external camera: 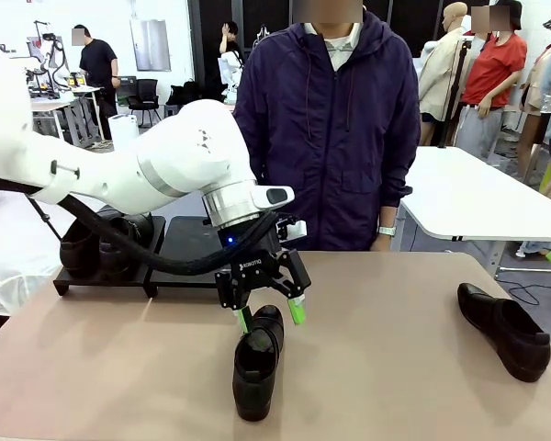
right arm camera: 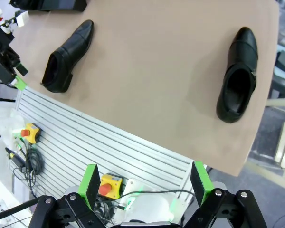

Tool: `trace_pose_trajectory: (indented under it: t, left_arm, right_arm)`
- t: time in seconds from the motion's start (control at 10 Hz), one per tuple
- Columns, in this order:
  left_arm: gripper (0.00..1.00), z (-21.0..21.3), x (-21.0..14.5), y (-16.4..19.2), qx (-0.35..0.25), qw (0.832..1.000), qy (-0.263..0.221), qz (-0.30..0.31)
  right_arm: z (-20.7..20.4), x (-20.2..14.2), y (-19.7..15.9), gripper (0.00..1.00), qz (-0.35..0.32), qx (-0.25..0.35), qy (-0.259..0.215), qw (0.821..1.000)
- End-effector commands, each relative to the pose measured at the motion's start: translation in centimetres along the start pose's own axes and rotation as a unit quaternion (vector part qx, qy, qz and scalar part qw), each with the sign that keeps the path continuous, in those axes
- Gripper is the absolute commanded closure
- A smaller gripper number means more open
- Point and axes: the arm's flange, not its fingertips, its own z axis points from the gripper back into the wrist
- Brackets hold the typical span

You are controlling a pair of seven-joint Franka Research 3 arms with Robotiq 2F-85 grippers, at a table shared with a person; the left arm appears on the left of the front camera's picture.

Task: Organize the shoes by placing them on the stand.
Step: Place the Shoe from the middle of the table onto the Shoes Stand.

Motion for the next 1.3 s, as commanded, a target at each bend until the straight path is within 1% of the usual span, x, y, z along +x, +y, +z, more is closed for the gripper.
trace_pose_trajectory:
  t: [0.0, 0.2, 0.4, 0.5, 0.6, 0.7, 0.9, 1.1, 1.2]
  left_arm:
    - [0.0, -3.0, 1.2, 0.1, 0.069, 0.996, -0.05, 0.014]
    - [0.0, -4.3, 1.1, -0.3, 0.101, 0.99, -0.094, 0.033]
    - [0.0, -6.2, 1.8, -0.3, 0.111, 0.986, -0.109, 0.054]
    - [0.0, -6.6, 2.1, 0.3, 0.114, 0.984, -0.116, 0.079]
    - [0.0, -7.1, 2.1, 0.7, 0.114, 0.982, -0.128, 0.086]
    - [0.0, -7.9, 2.6, 1.0, 0.12, 0.98, -0.133, 0.092]
    - [0.0, -9.3, 3.2, 1.4, 0.129, 0.98, -0.121, 0.091]
    - [0.0, -9.5, 3.2, 1.8, 0.134, 0.977, -0.137, 0.09]
    - [0.47, -9.5, 3.0, 1.8, 0.142, 0.972, -0.159, 0.099]
  right_arm:
    - [0.1, 0.0, -0.1, 0.0, 0.002, 0.007, -0.001, 1.0]
    - [0.1, 0.0, -0.1, 0.0, 0.002, 0.007, -0.001, 1.0]
    - [0.1, 0.0, -0.1, 0.0, 0.002, 0.007, -0.001, 1.0]
    - [0.1, 0.0, -0.1, 0.0, 0.002, 0.007, -0.001, 1.0]
    - [0.1, 0.0, -0.1, 0.0, 0.002, 0.007, -0.001, 1.0]
    - [0.1, 0.0, -0.1, 0.0, 0.002, 0.007, -0.001, 1.0]
    - [0.1, 0.0, -0.1, 0.0, 0.002, 0.007, -0.001, 1.0]
    - [0.1, 0.0, -0.1, 0.0, 0.002, 0.007, -0.001, 1.0]
    - [0.1, 0.0, -0.1, 0.0, 0.002, 0.007, -0.001, 1.0]
